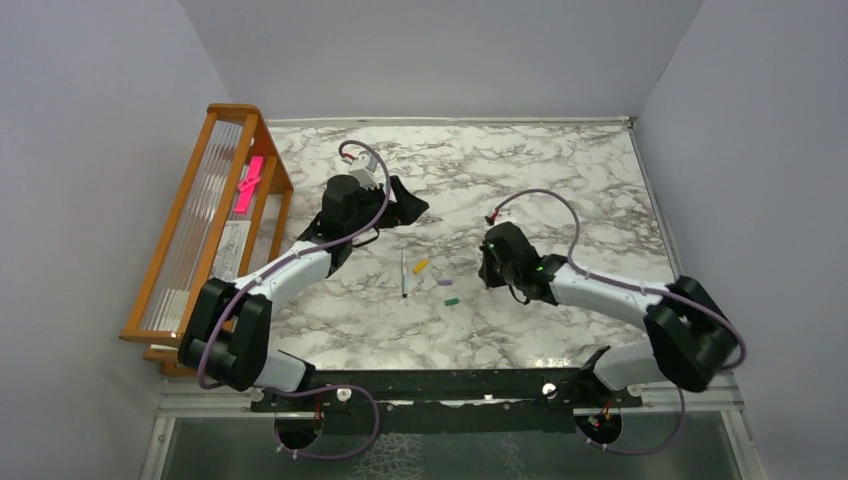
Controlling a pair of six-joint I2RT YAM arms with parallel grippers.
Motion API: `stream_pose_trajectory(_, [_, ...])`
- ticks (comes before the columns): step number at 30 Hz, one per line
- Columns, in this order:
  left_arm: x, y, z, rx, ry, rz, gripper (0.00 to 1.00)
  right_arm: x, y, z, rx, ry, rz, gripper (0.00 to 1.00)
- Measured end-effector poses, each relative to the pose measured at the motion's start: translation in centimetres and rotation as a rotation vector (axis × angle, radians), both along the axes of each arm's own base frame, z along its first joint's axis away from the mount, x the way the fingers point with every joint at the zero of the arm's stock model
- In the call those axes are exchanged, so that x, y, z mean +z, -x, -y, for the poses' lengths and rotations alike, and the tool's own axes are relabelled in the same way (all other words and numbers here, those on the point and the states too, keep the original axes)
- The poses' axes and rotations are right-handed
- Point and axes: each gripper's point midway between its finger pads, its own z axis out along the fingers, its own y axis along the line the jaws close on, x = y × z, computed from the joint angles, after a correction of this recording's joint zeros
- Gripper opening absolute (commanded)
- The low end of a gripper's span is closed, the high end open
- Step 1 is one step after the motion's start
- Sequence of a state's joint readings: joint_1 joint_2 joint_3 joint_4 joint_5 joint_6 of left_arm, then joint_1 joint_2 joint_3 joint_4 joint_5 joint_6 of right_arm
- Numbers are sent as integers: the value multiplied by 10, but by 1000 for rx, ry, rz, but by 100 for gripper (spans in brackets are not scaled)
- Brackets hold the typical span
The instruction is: Insert the pens into the pen caps
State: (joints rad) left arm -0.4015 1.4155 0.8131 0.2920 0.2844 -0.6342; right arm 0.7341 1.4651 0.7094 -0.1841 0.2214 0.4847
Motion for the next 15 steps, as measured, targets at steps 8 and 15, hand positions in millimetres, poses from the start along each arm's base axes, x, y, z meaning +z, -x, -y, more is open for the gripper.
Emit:
stream_pose_trajectory(8, [52,57,52,-273,260,165,75,165,8,-24,95,-478,401,1])
stream_pose_trajectory(15, [138,136,93,-549,415,449,73,234,37,-35,252,-726,571,1])
